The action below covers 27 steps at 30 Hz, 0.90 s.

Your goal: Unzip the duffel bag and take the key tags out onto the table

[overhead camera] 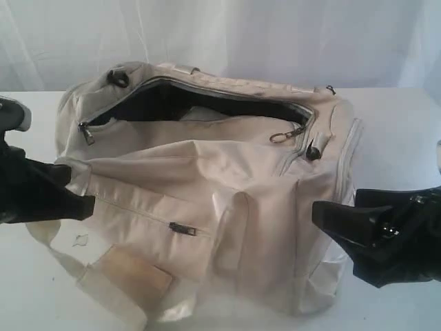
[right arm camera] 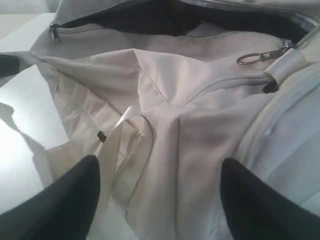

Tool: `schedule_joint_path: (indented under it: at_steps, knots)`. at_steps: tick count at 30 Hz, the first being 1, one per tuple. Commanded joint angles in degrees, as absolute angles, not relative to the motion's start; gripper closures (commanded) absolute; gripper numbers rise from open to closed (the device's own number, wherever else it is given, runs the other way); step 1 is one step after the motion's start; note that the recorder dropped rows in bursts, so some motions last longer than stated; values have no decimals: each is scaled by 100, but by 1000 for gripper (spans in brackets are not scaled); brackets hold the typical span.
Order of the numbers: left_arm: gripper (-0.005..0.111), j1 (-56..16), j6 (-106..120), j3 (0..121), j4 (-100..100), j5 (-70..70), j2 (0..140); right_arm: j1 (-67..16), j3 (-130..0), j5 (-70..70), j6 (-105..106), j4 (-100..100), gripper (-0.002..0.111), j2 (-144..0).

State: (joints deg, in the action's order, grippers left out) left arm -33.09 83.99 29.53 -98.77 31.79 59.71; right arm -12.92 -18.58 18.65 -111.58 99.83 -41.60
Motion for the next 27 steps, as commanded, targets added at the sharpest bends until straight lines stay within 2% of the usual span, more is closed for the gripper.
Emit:
schedule_joint_path:
  at_steps: [1,3,6,8,11,13,14,15,16,24,27]
  knots:
    - [107,-4271,8071,2801,-9995,3322,5280,-1255,-1826,1788,-11166,9995,45,-4129]
    - [107,-4611,8103,2815,-9995,3410,5118,-1255,-1826,1607,-11167,9995,45,-4129]
    - [107,-4667,8631,2939,-9995,3472,5073,-1255,-1864,789,-11167,9995,42,-4129]
    - [102,-4667,8858,3093,-9995,3470,5073,-1255,-1945,302,-11167,9995,37,-4129]
    - [76,-4667,9201,3409,-9995,3342,5073,-1255,-2134,-87,-11167,9995,35,-4153]
    - [47,-4667,9332,3695,-9992,3198,5095,-1255,-2273,-180,-11167,9995,35,-4178]
    - [36,-4667,9341,3826,-9947,3151,5134,-1255,-2356,-207,-11167,9995,35,-4212]
    - [26,-4667,9341,3990,-9932,3151,5165,-1255,-2420,-237,-11167,9995,35,-4248]
    - [22,-4667,9441,4166,-9932,3139,5238,-1255,-2495,-251,-11156,9995,35,-4293]
    - [35,-4667,10078,5383,-9844,1964,6258,-1255,-2950,-447,-11022,9995,35,-4960]
    - [36,-4639,10132,5770,-9832,1705,6826,-1255,-3030,-610,-10969,9995,35,-5268]
